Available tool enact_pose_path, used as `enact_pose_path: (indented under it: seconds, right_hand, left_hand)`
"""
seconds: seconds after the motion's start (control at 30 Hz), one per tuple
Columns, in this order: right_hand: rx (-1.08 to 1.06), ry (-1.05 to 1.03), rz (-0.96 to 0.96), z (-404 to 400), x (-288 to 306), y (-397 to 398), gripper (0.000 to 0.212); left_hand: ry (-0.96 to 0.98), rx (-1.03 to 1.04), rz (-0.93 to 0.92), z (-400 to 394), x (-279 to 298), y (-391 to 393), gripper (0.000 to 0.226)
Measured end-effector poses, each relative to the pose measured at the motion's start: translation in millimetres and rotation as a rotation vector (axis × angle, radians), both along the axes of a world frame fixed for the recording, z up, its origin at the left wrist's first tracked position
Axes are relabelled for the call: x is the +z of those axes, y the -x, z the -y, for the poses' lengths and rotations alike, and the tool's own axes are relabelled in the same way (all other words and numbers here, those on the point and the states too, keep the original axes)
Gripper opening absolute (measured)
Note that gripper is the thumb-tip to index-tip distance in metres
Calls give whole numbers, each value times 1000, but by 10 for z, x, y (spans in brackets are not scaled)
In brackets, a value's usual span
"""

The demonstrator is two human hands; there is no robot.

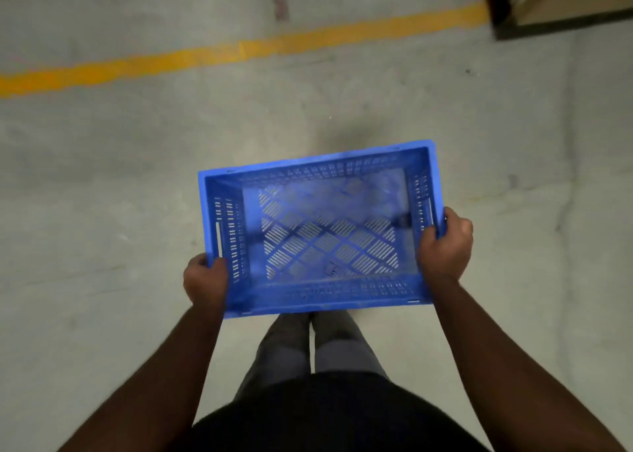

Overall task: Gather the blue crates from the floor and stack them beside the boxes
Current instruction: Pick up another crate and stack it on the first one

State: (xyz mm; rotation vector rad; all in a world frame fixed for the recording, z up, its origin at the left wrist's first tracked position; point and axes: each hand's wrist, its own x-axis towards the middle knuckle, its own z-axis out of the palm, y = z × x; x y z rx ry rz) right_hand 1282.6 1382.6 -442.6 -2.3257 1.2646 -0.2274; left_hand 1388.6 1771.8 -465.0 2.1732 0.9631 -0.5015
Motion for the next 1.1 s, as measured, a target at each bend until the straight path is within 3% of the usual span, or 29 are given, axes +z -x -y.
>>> enact_pose_path:
  seconds: [0.2,0.43,1.1]
  right_hand:
    - [-32,86,113,193,895,525,48]
    - [-192,39,226,713,1247,1243,46]
    - [-603,78,390,5003,1873,3807,44]
  left_hand:
    - [51,-135,212,161,952,189,19]
    - [68,-185,327,983,1357,430,24]
    - [296,-533,358,5993,1643,1708,32]
